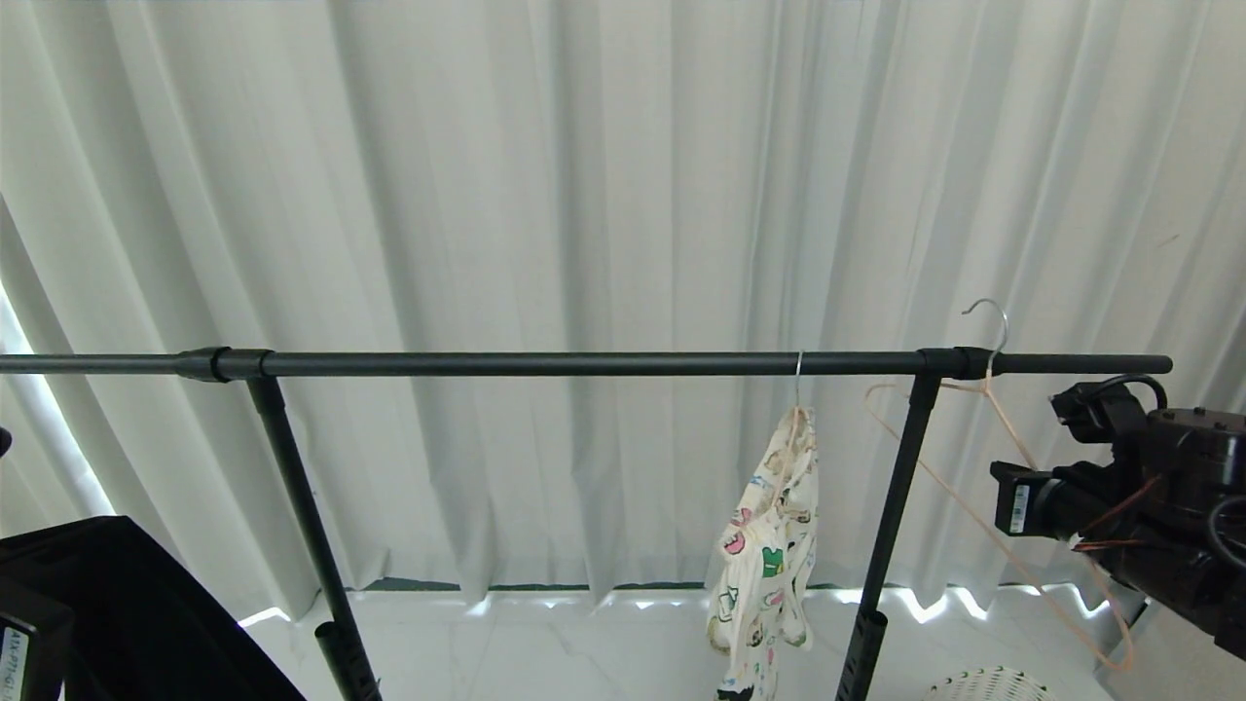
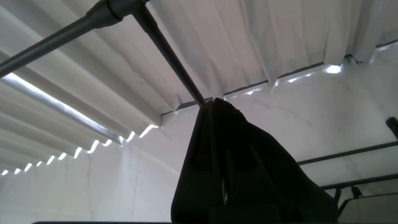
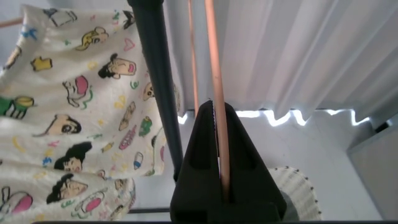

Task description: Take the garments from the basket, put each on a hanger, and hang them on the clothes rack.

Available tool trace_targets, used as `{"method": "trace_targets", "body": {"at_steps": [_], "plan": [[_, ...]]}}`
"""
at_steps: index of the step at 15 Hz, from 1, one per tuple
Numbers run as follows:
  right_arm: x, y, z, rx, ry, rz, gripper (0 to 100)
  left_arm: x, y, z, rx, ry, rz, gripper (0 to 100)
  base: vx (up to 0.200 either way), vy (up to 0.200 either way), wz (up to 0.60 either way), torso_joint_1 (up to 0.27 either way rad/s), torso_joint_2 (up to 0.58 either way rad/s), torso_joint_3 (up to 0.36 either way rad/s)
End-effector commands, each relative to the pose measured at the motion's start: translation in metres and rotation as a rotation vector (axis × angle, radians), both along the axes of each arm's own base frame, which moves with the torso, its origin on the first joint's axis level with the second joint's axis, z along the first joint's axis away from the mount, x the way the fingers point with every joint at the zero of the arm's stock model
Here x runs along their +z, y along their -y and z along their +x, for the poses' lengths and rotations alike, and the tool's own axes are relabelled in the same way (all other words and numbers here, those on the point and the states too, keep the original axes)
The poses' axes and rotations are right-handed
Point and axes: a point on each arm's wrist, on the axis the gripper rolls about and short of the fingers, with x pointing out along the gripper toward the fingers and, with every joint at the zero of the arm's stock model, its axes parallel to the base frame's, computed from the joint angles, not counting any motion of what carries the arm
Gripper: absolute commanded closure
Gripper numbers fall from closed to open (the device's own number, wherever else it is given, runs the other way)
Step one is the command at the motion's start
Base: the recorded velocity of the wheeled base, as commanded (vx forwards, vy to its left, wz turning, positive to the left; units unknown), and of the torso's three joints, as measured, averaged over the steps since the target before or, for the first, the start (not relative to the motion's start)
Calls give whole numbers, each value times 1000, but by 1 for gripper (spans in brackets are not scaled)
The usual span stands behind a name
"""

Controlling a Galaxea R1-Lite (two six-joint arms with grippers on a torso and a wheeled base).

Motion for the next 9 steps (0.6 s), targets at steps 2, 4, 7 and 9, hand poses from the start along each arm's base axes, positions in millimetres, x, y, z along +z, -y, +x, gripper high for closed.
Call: {"method": "trace_targets", "body": {"at_steps": [2,4,7,9], "plan": [[6,4,-18,9,21,-14,100,0,0,0,-1,-3,2,100,0,0,0,0,0,0],[5,6,-28,9,20,-16,100,-2,0,1,2,-10,6,100,0,0,0,0,0,0],[4,9,-38,17,15,-36,100,-2,1,3,3,-19,8,100,0,0,0,0,0,0],[3,11,-45,19,13,-42,100,-2,1,3,3,-16,8,100,-200,0,0,2,5,0]]}}
